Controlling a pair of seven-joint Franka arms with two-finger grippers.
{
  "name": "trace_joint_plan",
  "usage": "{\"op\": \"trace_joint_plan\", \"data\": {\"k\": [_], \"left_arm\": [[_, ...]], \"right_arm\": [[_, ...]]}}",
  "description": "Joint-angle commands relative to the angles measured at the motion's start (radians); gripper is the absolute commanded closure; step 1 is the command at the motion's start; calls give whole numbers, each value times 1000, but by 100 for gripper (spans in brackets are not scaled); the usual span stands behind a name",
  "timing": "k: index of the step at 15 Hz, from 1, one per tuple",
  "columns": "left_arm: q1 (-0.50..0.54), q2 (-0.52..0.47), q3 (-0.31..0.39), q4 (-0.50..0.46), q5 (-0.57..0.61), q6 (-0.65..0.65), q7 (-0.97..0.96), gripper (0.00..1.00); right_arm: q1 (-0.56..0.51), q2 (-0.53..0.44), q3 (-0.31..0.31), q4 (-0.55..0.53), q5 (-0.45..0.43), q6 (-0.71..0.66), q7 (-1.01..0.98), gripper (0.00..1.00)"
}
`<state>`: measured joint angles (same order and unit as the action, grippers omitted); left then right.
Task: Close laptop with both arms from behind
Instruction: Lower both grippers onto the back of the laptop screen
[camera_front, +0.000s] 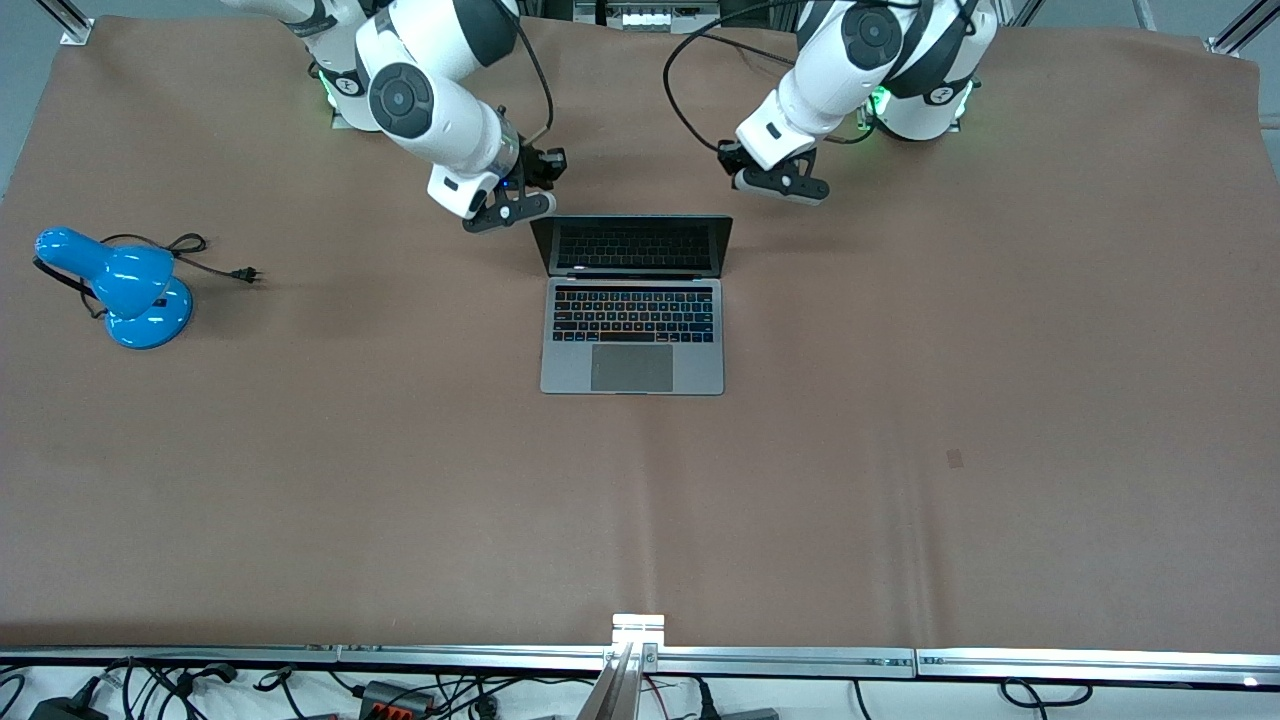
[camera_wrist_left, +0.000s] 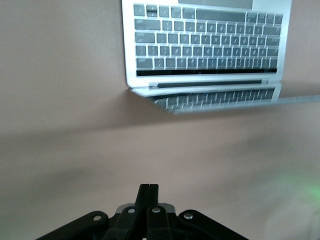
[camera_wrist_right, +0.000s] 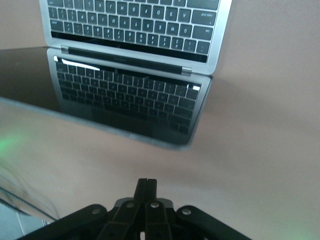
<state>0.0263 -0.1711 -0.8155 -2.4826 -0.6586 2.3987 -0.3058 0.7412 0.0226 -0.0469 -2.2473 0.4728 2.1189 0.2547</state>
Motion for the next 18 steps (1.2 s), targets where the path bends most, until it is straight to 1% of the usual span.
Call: {"op": "trace_joint_plan", "data": {"k": [1,4,7,11,12,13,14,16,18], "left_arm": [[20,149,-11,59,-16,86,-7,100],[18,220,-11,93,-15,158,-7,100],[23,291,-2,137,-10,212,-6,100],[37,367,39,197,14,227,-6,100],[38,389,44,215,40,229,-6,100],[37,409,71,238,68,229,-6,100],[32,421,84,251,79,229,-6,100],[32,462,88,274,85,229,-6,100],[29,505,120,307,126,229,-7,100]], "right_arm": [[9,31,-7,0,27,62,6,100],[9,59,-7,35,27,111,29,100],[3,71,-11,84,18,133,52,100],[-28,118,-17,129,-5,170,51,100],[-28,138,-17,138,-5,180,51,100],[-28,157,-17,141,-6,197,51,100],[-28,178,-17,150,-6,219,46,100],[-31,235,-17,193,-6,236,41,100],[-52,289,-19,253,-25,234,41,100]]}}
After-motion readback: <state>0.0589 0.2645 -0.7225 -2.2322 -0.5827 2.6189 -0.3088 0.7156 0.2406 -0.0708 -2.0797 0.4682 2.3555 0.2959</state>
